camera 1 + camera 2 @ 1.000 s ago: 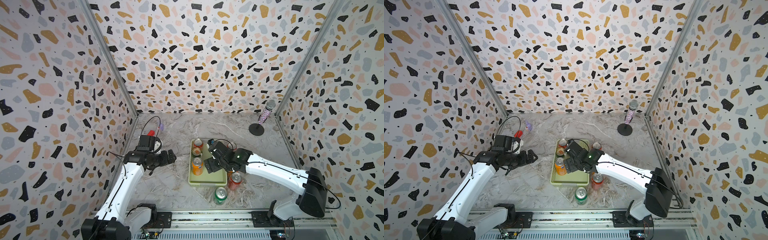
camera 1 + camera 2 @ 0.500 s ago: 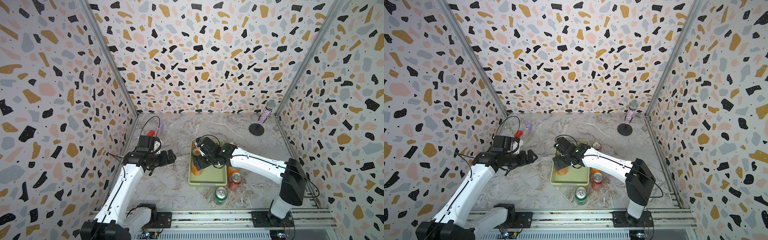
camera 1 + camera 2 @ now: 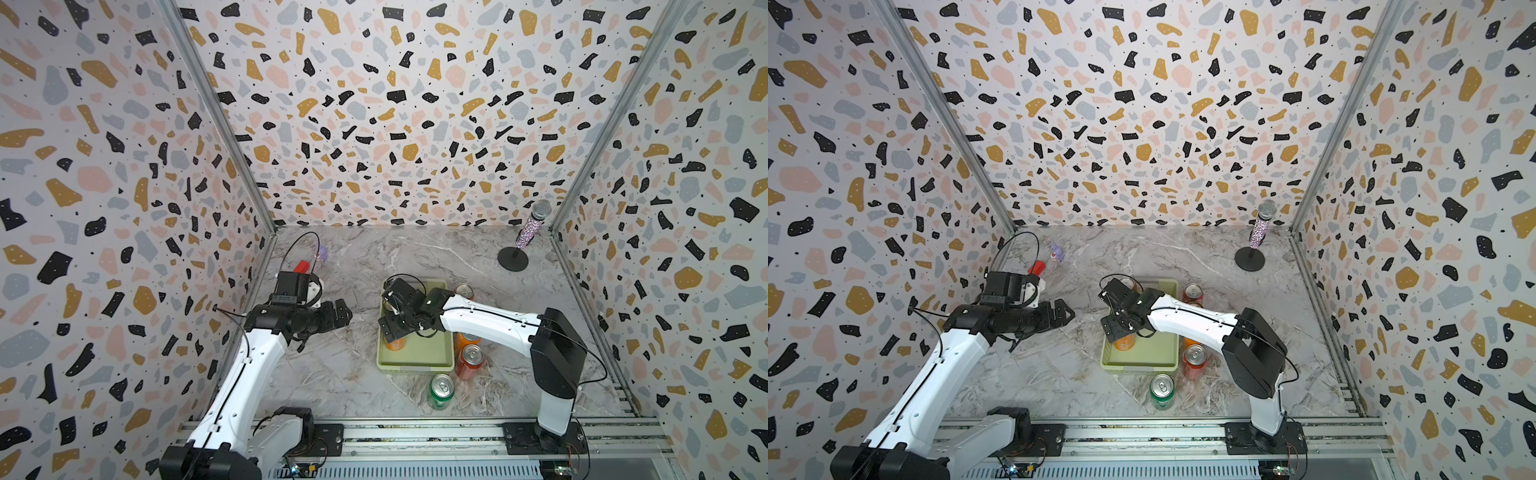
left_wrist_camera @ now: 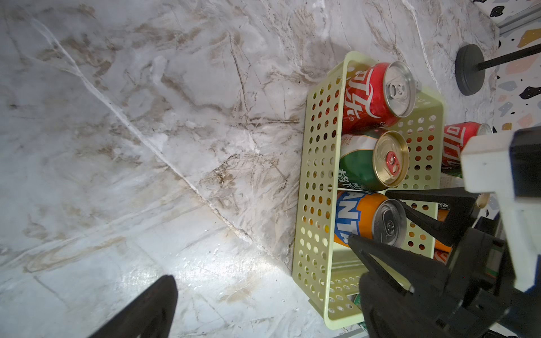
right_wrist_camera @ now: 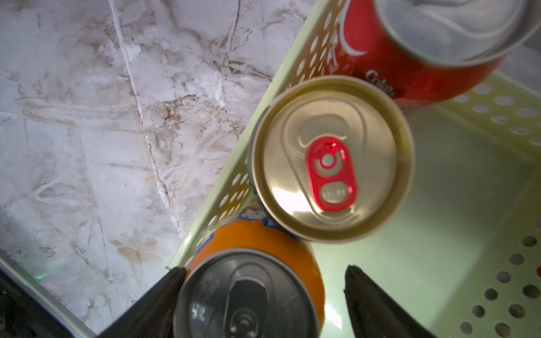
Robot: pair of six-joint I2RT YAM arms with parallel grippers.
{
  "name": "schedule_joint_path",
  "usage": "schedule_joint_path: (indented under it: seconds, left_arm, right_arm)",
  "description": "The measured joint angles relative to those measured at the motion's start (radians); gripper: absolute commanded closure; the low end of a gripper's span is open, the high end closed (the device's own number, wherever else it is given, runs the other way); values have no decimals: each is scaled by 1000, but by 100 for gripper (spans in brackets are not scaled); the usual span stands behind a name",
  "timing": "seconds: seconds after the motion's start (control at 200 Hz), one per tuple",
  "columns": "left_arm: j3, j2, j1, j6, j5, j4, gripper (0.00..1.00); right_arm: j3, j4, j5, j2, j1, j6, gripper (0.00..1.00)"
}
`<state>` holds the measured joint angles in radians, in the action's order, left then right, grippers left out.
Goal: Take out the drinks from the basket
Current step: Pick up the drink from the basket.
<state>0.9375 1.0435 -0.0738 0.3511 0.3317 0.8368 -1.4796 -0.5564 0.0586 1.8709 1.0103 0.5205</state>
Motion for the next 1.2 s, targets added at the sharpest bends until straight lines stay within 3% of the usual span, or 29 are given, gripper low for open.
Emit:
schedule_joint_path:
  seconds: [0.485,0.781,1.006,1.201]
  left_arm:
    - [0,0,0,0,0,0,0]
    - [0,0,0,0,0,0,0]
    - [-2,1,0,0,0,0,0]
    - [-2,8,0,0,-1,0,0]
  right_arm:
    - [8,60,-3,30,1,14,22]
    - [100,82,0,28,3,25,25]
    - [162,89,20,-20,3,37,50]
    - [206,58,36,-69,3,35,66]
